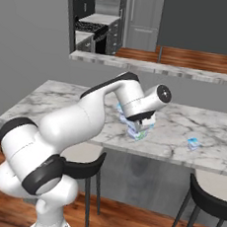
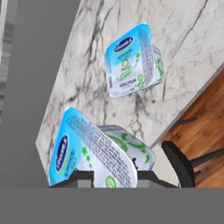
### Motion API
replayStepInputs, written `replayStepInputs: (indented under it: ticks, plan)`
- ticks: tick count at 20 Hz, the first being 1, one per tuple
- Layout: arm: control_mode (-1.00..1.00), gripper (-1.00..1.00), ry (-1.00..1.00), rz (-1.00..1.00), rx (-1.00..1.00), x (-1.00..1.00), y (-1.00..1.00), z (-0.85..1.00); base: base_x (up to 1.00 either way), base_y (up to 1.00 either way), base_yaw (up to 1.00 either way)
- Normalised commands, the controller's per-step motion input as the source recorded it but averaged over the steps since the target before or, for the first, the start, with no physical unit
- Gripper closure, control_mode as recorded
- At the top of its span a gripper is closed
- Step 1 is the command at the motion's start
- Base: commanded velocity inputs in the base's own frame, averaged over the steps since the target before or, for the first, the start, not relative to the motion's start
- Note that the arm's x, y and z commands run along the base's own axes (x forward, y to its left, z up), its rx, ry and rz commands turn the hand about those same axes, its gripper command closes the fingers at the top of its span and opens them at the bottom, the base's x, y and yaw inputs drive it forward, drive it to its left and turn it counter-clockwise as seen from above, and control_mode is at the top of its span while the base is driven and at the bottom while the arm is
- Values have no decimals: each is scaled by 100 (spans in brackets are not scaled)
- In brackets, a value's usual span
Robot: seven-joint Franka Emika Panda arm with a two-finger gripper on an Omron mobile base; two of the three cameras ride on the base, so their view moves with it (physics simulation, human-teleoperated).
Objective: Stack the yogurt containers by placing the smaller containers on top of the larger containers.
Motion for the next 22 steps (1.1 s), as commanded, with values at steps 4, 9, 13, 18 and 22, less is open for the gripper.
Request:
replayStepInputs:
  ticks: [4, 9, 13, 18, 22]
  plan:
    - [-100, 100, 1, 0, 0, 8, -3, -2, 0, 0, 0]
    - [-100, 100, 1, 0, 0, 6, -12, -9, 0, 0, 0]
    - [-100, 100, 1, 0, 0, 8, -13, -12, 0, 0, 0]
    - [-100, 100, 0, 0, 0, 14, -8, -10, 0, 0, 0]
    - [-100, 100, 0, 0, 0, 23, 0, -7, 0, 0, 0]
